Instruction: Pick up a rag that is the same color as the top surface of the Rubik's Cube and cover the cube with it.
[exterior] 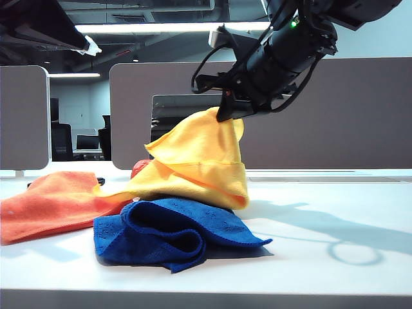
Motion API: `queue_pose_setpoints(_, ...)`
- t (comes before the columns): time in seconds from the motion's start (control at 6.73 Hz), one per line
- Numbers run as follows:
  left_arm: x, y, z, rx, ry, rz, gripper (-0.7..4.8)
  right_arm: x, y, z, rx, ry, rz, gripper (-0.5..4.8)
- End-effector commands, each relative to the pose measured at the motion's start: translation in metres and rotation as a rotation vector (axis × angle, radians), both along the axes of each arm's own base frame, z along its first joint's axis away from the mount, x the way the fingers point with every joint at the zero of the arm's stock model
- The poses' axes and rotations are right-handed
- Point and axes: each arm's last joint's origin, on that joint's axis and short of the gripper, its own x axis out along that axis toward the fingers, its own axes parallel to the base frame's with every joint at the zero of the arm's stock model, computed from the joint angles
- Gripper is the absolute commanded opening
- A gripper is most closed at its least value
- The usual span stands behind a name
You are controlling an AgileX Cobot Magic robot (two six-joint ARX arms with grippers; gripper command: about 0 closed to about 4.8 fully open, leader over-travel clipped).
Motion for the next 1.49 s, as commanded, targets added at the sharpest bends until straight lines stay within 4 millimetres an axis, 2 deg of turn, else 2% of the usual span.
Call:
queue_pose_setpoints(0.15, 0.000, 0.000, 0.002, -0.005, -0.012, -0.001, -0.05, 0.009, -0.012, 0.004, 0.005, -0.026, -0.059, 0.12)
queue_pose_setpoints(0.3, 0.000, 0.000, 0.002, -0.006, -0.013, -0.001, -0.05, 0.009, -0.015, -0.001, -0.024, 0.018, -0.068, 2.77)
queue_pose_setpoints(0.45, 0.000, 0.000, 0.002, -0.005, -0.012, -0.001, -0.05, 0.010, -0.015, 0.001, -0.019, 0.006, -0.075, 3.36)
queue_pose_setpoints(0.59, 0.000, 0.000, 0.002, -0.005, -0.012, -0.001, -0.05, 0.012, -0.016, 0.006, -0.001, -0.030, -0.091, 3.38)
queue_pose_setpoints(0.74, 0.000, 0.000, 0.002, -0.005, -0.013, -0.001, -0.05, 0.019, -0.022, 0.027, 0.021, -0.113, -0.179, 3.38)
queue_pose_setpoints(1.04, 0.000, 0.000, 0.003, -0.005, -0.015, 0.004, -0.05, 0.005, -0.043, 0.090, 0.085, -0.283, -0.286, 3.37)
queue_pose_setpoints(1.19, 0.002, 0.005, 0.003, 0.030, -0.029, 0.173, -0.06, -0.022, -0.091, 0.128, 0.063, -0.294, -0.417, 3.18)
queue_pose_setpoints(1.34, 0.005, 0.010, 0.004, 0.042, -0.045, 0.279, -0.06, -0.051, -0.132, 0.139, -0.021, -0.185, -0.515, 0.46)
queue_pose_setpoints(1.49, 0.007, 0.016, 0.006, 0.006, -0.047, 0.315, -0.06, -0.060, -0.141, 0.143, -0.024, -0.174, -0.522, -0.03)
